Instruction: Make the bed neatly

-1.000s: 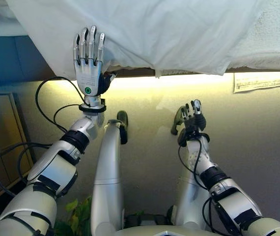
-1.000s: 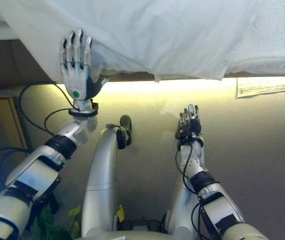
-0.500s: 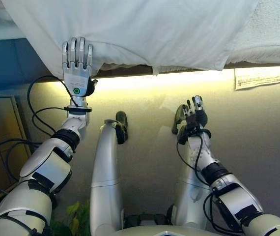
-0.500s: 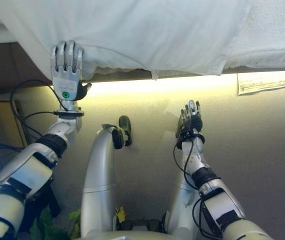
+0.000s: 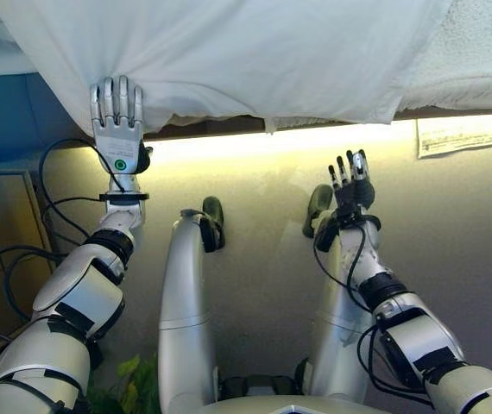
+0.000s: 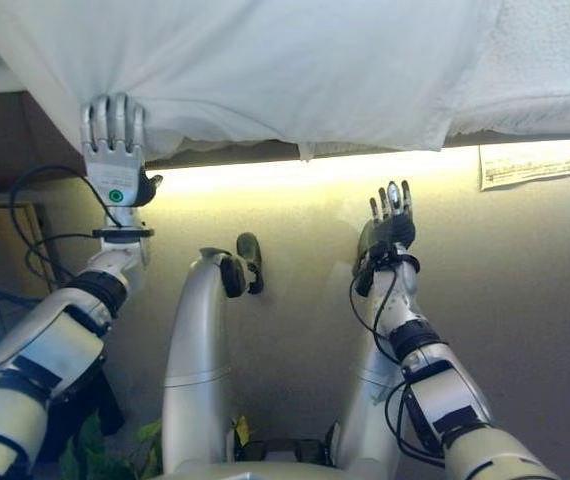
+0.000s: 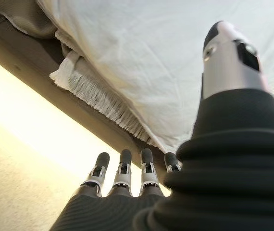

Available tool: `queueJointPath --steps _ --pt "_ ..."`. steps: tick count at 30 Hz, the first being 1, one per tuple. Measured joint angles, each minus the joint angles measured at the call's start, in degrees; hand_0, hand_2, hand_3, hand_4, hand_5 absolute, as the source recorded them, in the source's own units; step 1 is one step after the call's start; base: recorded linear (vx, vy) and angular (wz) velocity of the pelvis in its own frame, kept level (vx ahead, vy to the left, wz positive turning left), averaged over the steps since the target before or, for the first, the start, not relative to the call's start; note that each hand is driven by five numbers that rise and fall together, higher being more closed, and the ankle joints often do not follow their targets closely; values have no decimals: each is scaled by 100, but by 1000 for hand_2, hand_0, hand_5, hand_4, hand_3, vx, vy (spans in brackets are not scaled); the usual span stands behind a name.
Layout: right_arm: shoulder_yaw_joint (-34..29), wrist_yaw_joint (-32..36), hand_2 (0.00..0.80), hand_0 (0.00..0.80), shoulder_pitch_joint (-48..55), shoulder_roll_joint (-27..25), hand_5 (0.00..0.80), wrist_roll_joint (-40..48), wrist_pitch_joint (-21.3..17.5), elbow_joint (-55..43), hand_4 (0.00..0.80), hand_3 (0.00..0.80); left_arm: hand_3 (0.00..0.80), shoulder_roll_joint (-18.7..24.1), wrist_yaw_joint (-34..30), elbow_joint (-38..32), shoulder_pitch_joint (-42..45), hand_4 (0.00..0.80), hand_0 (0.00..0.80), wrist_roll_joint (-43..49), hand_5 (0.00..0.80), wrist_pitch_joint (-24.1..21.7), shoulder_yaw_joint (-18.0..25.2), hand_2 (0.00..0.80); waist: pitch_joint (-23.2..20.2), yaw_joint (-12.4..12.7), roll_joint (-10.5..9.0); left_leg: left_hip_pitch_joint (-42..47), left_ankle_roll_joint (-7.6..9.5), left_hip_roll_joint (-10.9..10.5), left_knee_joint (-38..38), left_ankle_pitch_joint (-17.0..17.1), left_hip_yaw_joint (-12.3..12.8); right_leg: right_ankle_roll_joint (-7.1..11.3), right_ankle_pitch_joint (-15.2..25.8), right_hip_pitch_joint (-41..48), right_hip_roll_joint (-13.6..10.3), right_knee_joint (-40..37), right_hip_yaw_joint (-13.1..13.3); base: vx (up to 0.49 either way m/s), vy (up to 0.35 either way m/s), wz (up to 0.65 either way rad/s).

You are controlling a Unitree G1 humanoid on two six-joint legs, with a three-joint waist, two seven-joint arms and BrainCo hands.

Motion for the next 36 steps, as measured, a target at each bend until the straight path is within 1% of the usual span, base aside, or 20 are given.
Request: queueJointPath --steps 3,4,8,10,14,15,16,18,20,23,26,30,35,36 --pt "-29 202 0 0 -101 -15 0 -2 -4 166 0 0 800 39 84 7 -36 800 800 -171 800 2 24 800 -1 -1 3 -32 -6 54 -45 0 0 -3 2 -34 59 -66 2 -15 6 -8" --pt "-33 252 0 0 -125 -23 0 -2 -4 218 0 0 800 65 88 9 -59 800 800 -171 800 2 39 800 -1 -5 3 -35 -34 68 -86 16 1 -13 9 -38 64 -104 -5 -10 1 -7" --pt "-45 463 0 0 -181 -56 0 -1 -11 369 0 0 800 135 84 92 -161 800 800 -171 800 11 48 800 -2 -2 4 -19 -83 68 -244 45 2 -27 18 -41 74 -212 -31 0 0 0" --pt "-47 558 0 0 -214 -63 0 -1 -13 429 0 0 800 140 33 220 -174 800 800 -171 800 63 47 800 -1 -9 7 -1 -101 73 -275 42 7 -80 6 -42 81 -226 -42 -8 0 -2" --pt "-50 662 0 0 -223 -87 0 -1 -18 485 0 0 800 140 -133 447 -91 800 800 -253 800 146 42 800 -1 0 9 8 -135 79 -387 45 17 -106 -25 -38 79 -308 -104 -4 0 -1" --pt "-49 694 0 0 -237 -95 0 0 -19 527 0 0 549 140 -148 504 -55 549 549 -345 549 145 42 549 -1 7 9 10 -152 78 -397 50 16 -110 -38 -36 75 -310 -125 0 0 0" --pt "-49 715 0 0 -243 -104 0 1 -20 555 0 0 0 144 -151 542 -27 0 0 -442 0 131 43 0 -1 14 9 11 -155 80 -402 49 13 -116 -44 -33 71 -310 -134 0 0 0" --pt "-46 732 0 0 -243 -119 0 3 -20 582 0 0 0 155 -149 606 14 0 0 -608 0 -3 45 0 -1 19 9 13 -157 86 -421 50 10 -117 -45 -31 74 -331 -145 0 0 0" --pt "-46 763 0 0 -243 -119 0 4 -21 600 0 0 0 158 -138 611 66 0 0 -712 0 -223 46 0 -1 38 8 16 -136 92 -441 40 10 -114 -38 -25 73 -354 -150 -32 -33 -1" --pt "-46 862 0 0 -242 -121 0 7 -43 619 0 0 0 134 -130 608 140 0 0 -732 0 -548 57 0 -2 51 6 15 -150 102 -495 52 5 -121 -15 -23 76 -411 -160 -27 -53 -2" --pt "-45 875 0 0 -231 -119 0 20 -59 655 0 0 0 70 -66 605 200 0 0 -784 0 -835 173 0 -3 91 5 14 -161 127 -588 78 2 -136 24 -4 92 -537 -202 -13 -65 -6" --pt "-48 1002 0 0 -227 -99 0 84 -131 787 0 0 0 -122 41 602 276 0 0 -843 0 -1252 319 0 -3 129 3 15 -191 129 -613 93 -63 -169 -8 57 80 -558 -312 -12 -67 2" --pt "-45 1097 0 0 -199 -38 0 133 -148 852 0 0 0 -428 29 555 494 0 0 -974 0 -1590 510 0 -4 119 -3 21 -190 126 -612 93 -146 -149 5 154 87 -630 -378 0 -64 1" --pt "-45 1101 0 0 -174 -26 0 135 -150 852 0 0 0 -502 29 536 557 0 0 -1078 0 -1771 580 0 -7 123 -11 29 -185 126 -611 96 -161 -147 7 181 89 -642 -394 3 -60 2"
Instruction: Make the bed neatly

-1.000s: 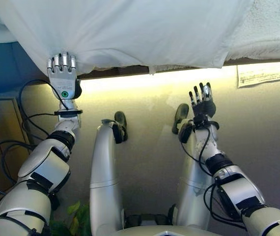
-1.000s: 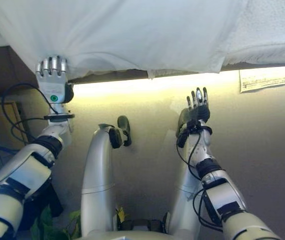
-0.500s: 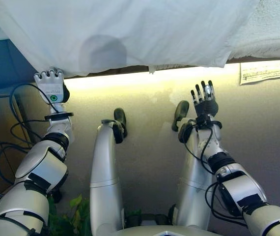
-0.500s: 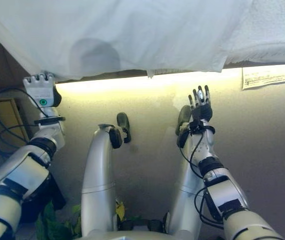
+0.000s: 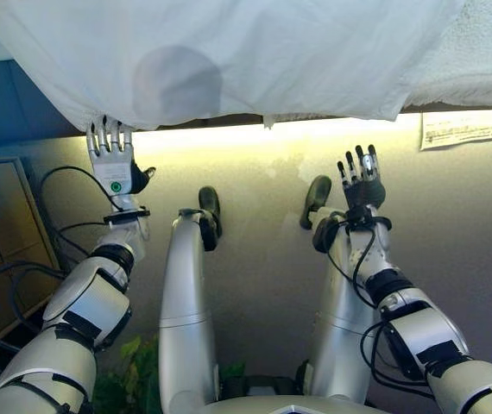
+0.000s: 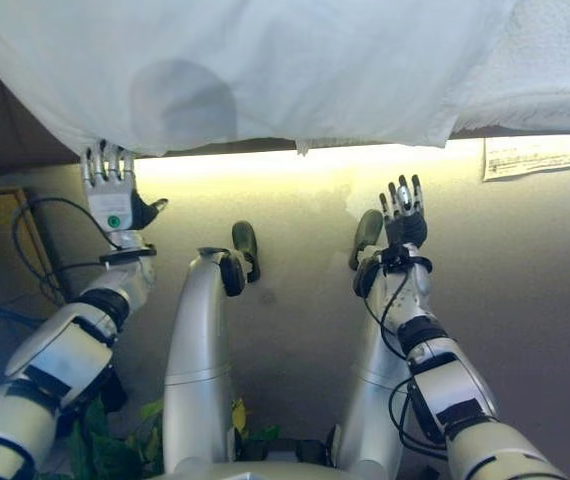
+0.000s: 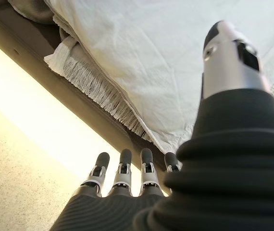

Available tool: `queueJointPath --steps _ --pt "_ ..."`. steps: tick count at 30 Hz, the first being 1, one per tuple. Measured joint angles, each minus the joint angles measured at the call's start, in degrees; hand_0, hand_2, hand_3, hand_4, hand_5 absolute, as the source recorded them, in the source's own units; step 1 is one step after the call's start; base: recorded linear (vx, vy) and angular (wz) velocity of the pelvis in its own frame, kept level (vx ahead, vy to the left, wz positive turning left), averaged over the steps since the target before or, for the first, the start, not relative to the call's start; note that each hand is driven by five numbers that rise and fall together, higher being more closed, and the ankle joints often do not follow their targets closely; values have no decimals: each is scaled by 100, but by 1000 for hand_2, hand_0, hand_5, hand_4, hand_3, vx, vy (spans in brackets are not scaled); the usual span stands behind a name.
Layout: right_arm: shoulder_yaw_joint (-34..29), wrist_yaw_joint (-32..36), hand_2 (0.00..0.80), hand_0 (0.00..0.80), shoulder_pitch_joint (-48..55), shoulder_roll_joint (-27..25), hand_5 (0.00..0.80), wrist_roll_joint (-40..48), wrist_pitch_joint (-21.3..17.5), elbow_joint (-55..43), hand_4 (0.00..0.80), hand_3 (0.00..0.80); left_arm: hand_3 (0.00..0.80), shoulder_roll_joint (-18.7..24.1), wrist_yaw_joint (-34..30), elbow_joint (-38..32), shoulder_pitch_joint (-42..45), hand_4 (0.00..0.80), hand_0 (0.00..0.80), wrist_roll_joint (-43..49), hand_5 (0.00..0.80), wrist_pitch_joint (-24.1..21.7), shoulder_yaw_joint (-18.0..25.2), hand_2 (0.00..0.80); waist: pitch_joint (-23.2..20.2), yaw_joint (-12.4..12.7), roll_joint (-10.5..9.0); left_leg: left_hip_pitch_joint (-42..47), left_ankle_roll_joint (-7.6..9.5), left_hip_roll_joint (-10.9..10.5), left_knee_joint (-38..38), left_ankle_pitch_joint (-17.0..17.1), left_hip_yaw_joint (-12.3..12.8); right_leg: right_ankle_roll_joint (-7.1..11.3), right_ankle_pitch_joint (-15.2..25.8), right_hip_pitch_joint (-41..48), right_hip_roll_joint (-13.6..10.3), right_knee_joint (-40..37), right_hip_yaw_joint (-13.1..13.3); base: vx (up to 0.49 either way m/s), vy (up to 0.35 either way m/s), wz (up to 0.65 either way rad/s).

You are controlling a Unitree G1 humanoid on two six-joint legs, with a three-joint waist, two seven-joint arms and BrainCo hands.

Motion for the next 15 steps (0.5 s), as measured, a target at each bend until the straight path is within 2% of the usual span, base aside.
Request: queueJointPath --steps 5,8,12,15 --pt "-13 88 0 0 166 96 0 92 -4 8 0 0 0 -217 5 -352 414 0 0 -370 0 -925 335 0 0 12 -21 214 23 -1 -66 -2 -55 17 27 281 25 -132 -81 4 -87 1" --pt "-78 121 0 0 395 315 0 111 -3 -17 0 0 0 -303 -14 -726 616 0 0 -438 0 -1432 562 0 -7 14 -46 578 15 -46 -379 83 -53 52 122 668 31 -476 -111 21 -103 3" --pt "-78 92 0 0 869 697 0 90 6 -162 0 0 0 -425 -201 -1189 841 0 0 -442 0 -1906 795 0 -9 28 -59 1357 1 -170 -1100 276 -22 96 281 1458 -17 -1160 -230 38 -120 9" --pt "-100 -75 0 0 1158 814 0 -10 7 -352 0 0 0 -498 -470 -1446 967 0 0 -486 0 -2086 822 0 -13 149 -65 1891 -23 -222 -1541 375 1 102 335 1966 -42 -1537 -311 46 -139 9"
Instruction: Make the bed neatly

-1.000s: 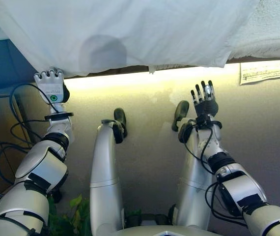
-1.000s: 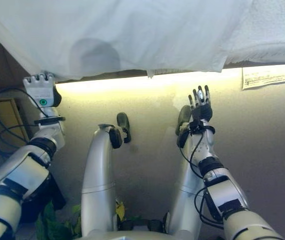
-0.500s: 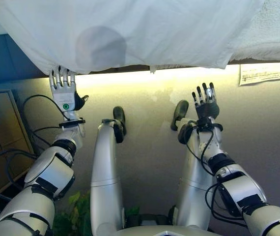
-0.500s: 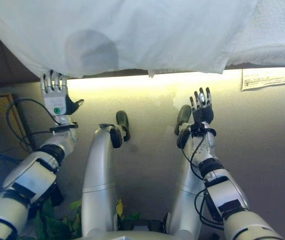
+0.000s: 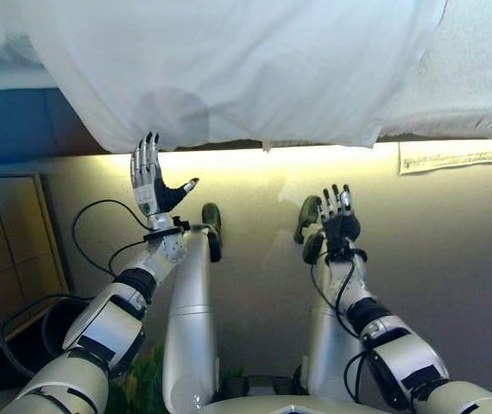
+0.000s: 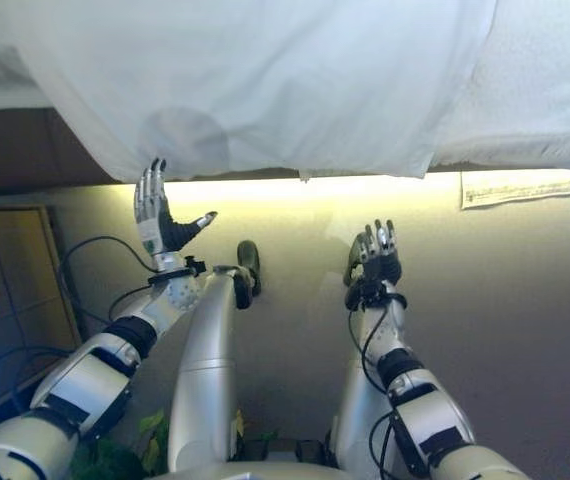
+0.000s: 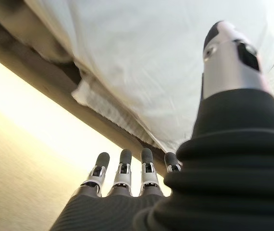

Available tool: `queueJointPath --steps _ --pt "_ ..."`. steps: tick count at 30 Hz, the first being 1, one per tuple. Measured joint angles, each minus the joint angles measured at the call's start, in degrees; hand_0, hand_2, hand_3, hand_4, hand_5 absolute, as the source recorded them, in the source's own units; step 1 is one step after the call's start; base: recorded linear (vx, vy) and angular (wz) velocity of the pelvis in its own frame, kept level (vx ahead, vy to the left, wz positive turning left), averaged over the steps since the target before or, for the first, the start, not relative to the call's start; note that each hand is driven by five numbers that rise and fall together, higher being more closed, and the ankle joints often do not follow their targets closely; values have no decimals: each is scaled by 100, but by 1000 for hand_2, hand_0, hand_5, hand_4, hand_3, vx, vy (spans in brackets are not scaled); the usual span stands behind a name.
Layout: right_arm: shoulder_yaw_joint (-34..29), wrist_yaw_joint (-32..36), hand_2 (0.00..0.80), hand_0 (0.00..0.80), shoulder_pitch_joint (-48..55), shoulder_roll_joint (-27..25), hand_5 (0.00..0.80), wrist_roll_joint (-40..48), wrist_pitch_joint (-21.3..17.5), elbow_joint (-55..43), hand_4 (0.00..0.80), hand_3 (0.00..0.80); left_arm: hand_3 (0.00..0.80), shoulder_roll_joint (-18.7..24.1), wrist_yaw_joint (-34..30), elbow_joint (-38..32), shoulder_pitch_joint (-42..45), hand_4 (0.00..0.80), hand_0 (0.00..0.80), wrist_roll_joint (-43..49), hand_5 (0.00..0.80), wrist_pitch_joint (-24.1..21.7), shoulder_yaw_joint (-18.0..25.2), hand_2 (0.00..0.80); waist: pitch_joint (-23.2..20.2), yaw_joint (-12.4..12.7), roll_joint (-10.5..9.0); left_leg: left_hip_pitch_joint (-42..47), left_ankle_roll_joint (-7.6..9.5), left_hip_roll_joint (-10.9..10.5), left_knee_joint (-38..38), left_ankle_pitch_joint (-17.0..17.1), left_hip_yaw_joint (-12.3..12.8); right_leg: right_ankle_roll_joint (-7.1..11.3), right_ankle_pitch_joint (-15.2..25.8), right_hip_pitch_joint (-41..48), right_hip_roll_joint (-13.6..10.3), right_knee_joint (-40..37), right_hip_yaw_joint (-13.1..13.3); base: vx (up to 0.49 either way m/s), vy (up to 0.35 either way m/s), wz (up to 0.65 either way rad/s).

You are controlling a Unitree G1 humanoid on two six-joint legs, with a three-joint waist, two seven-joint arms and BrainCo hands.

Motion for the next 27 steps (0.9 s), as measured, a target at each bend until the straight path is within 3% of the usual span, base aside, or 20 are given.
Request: queueJointPath --steps 9,16,21,27 --pt "-116 -621 0 0 207 77 0 -323 -4 -432 0 0 0 -59 -1185 -540 472 0 0 -672 0 -154 304 0 -37 206 -56 1545 -133 -150 -1552 464 -19 -62 65 1423 -150 -968 -429 43 -157 15" --pt "-147 -989 0 0 255 92 0 -457 104 -595 0 0 0 -154 -2667 -757 671 0 0 -2166 0 -205 438 0 -75 348 -80 2437 -242 -172 -2296 671 -50 -125 5 2165 -162 -1275 -618 67 -115 7" --pt "-215 -1076 0 0 526 137 0 -461 225 -610 0 0 0 -266 -3753 -988 1146 0 0 -3324 0 -205 617 0 -533 431 -67 3074 -268 -200 -2861 791 -45 -84 -24 2713 -186 -1580 -745 67 -87 3" --pt "-532 -620 0 0 1832 -32 0 -782 456 -891 0 0 0 -280 -4980 -1668 2302 0 0 -4340 0 -66 1402 0 -1176 465 -42 3752 -284 -160 -3514 905 -2 -23 -2 3335 -64 -2094 -851 55 -105 -3"
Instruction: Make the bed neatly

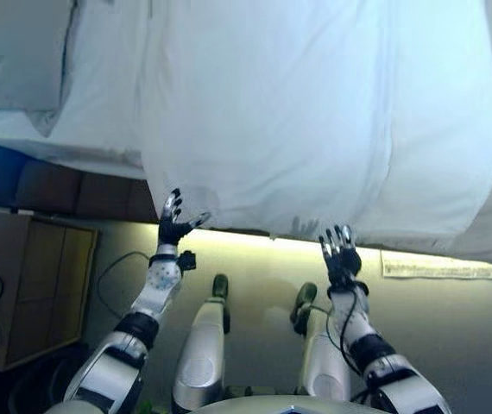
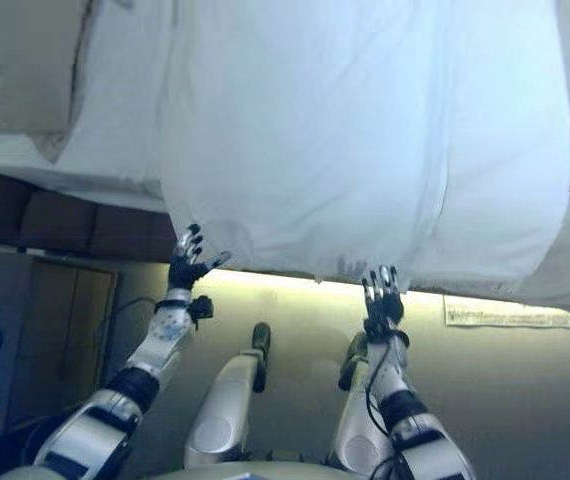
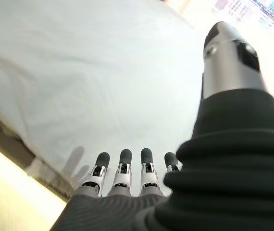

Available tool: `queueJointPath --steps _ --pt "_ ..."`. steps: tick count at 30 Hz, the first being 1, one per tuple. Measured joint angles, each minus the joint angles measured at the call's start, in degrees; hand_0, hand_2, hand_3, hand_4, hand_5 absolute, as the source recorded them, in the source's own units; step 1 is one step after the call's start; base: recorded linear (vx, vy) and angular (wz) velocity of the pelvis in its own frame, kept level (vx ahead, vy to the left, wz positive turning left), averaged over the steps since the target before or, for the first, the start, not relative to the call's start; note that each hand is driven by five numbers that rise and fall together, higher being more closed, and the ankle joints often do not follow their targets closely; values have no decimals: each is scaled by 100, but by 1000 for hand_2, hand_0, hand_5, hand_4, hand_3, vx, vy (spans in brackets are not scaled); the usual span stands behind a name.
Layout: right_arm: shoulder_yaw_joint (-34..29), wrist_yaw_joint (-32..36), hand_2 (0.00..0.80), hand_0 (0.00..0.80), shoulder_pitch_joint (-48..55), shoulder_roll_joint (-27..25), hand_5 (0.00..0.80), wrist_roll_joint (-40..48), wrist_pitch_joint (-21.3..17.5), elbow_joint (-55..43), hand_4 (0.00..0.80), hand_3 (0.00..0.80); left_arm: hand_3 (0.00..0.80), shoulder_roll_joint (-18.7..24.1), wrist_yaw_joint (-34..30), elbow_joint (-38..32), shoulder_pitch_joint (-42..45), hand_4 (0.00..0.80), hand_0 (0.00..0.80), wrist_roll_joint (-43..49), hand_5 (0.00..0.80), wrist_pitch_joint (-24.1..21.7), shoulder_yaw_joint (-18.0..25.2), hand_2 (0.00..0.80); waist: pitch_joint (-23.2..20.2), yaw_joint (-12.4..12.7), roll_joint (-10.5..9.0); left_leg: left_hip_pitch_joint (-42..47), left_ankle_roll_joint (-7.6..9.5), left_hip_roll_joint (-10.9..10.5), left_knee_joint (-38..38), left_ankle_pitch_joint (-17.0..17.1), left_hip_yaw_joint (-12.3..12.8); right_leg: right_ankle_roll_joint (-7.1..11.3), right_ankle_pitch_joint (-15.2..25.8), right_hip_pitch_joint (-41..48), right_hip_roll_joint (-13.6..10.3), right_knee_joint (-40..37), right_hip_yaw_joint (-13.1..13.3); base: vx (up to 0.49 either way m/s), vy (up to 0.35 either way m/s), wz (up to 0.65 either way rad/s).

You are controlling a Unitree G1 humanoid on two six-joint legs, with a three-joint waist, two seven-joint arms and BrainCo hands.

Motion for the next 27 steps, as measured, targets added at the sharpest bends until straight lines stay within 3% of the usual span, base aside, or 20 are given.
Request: queueJointPath --steps 8,17,27 --pt "-36 140 0 0 512 -182 0 -1496 474 -136 0 0 0 -96 -809 -149 801 0 0 -341 0 713 340 0 -570 -30 -84 989 -46 162 -814 135 150 44 209 957 306 -899 -56 169 -40 -9" --pt "-31 310 0 0 755 -167 0 -1699 879 58 0 0 0 -182 -1338 -203 1361 0 0 -446 0 1094 424 0 -1233 28 125 1668 -45 149 -1270 174 86 134 344 1867 389 -1608 -285 124 1 8" --pt "-33 0 0 0 850 -97 0 -1692 917 51 0 0 0 -212 -1533 -625 1738 0 0 -445 0 1238 567 0 -1383 169 264 1965 -2 136 -1476 174 39 171 371 2249 403 -1814 -365 18 5 4"
